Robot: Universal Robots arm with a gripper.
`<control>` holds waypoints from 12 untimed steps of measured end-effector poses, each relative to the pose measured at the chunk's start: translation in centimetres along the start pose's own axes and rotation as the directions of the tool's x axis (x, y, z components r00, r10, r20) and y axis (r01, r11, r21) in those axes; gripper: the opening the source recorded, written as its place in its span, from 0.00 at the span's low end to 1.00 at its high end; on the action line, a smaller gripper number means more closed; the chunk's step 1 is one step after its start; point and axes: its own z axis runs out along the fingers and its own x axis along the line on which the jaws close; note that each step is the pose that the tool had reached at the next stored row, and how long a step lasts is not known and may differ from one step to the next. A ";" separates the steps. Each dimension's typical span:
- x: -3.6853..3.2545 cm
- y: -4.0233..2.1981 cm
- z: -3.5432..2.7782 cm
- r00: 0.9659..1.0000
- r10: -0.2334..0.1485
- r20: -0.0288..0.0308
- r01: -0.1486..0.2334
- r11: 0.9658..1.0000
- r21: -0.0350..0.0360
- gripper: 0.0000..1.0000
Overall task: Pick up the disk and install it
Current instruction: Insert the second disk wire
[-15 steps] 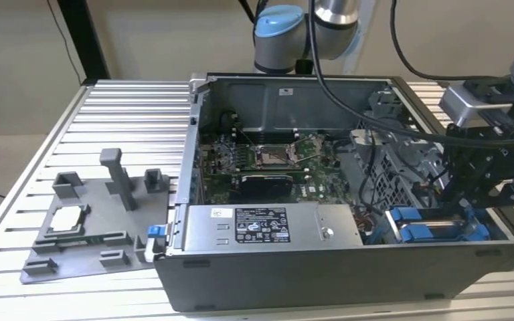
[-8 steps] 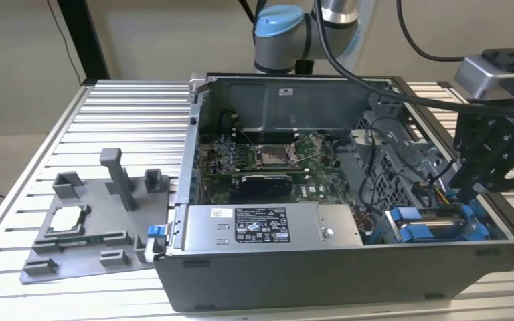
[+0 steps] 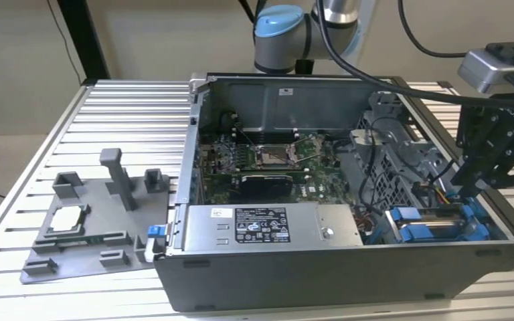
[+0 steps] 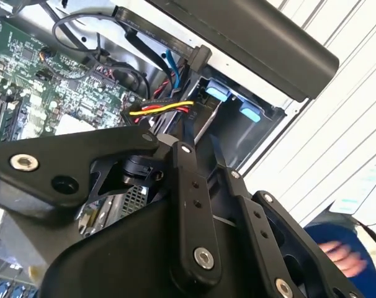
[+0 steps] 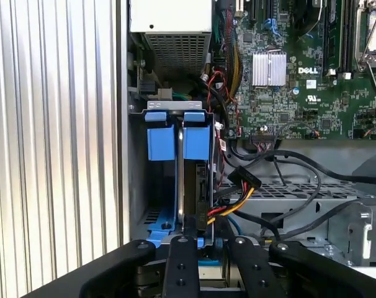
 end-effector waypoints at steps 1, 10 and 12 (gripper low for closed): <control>0.00 0.00 0.00 1.000 0.000 0.000 0.000 1.000 0.000 1.00; 0.00 0.00 0.00 1.000 0.000 0.001 0.000 1.000 0.000 1.00; 0.00 0.00 0.00 1.000 0.000 0.001 0.000 1.000 0.000 1.00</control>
